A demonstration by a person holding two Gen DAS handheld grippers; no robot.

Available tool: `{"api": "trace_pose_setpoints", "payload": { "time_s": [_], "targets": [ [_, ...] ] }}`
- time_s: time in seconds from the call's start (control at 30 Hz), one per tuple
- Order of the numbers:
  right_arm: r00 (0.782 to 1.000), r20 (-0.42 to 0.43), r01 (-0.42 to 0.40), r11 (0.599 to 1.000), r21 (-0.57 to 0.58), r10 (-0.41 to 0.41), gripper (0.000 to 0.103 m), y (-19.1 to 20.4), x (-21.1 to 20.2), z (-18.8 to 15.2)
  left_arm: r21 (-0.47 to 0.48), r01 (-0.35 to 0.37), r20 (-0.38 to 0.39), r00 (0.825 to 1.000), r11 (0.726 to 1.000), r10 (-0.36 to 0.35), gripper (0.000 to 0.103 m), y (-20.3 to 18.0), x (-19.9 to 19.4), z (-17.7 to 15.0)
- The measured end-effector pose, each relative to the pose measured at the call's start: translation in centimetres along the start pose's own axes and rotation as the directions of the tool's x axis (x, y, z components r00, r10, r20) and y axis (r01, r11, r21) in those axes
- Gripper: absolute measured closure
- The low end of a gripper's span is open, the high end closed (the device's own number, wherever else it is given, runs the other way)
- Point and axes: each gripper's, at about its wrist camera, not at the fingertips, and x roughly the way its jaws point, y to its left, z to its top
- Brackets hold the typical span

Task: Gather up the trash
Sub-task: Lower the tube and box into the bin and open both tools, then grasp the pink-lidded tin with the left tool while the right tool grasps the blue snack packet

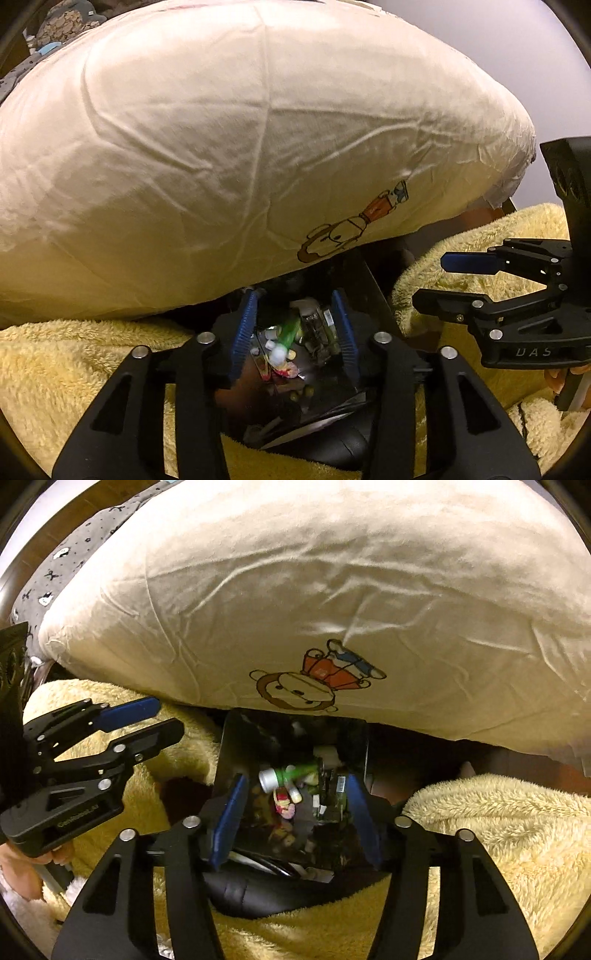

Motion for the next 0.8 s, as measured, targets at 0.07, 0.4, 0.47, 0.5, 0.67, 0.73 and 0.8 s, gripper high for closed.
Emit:
{"api": "trace_pose_setpoints", "payload": {
  "time_s": [0.07,0.4,0.47,0.5,0.67,0.73,0.8],
  "targets": [
    [1.0,0.008,0.002,1.0,0.002,-0.002,0.041,-0.1,-0.3,0.2,-0.005,0.001,0.009,1.0,1.0,-0.001,0.057,0.2,-0.5,0.3],
    [0.984,0.174,0.044,0.999,0.001,-0.044,0.03,-0.9,-6.3,3.4,0.002,-0.041,0.162,0.986,0.999,0.04,0.036,0.9,-6.0,3.8],
    [0.972,0.227,0.063,0.998,-0.009,-0.059,0.029,-0.9,-8.0,4.8,0.01,-0.054,0.185,0.981,0.998,0.051,0.034,1.2,-6.7,4.8],
    [0.968,0.244,0.07,0.997,-0.014,-0.064,0.028,-0.9,-8.4,5.3,0.016,-0.065,0.203,0.977,0.998,0.06,0.034,1.4,-7.2,5.6],
    [0.941,0.324,0.115,0.993,-0.027,-0.1,0.028,-1.2,-10.4,9.5,0.021,-0.106,0.254,0.962,0.994,0.098,0.027,2.0,-8.1,8.9],
    [0.933,0.343,0.123,0.992,-0.011,-0.112,0.028,-2.0,-10.6,12.0,0.014,-0.105,0.263,0.96,0.994,0.097,0.023,2.7,-7.9,10.9],
    [0.93,0.351,0.108,0.994,0.021,-0.108,0.028,-3.3,-10.5,14.4,0.004,-0.103,0.261,0.96,0.995,0.098,0.021,3.3,-7.5,12.4]
  ]
}}
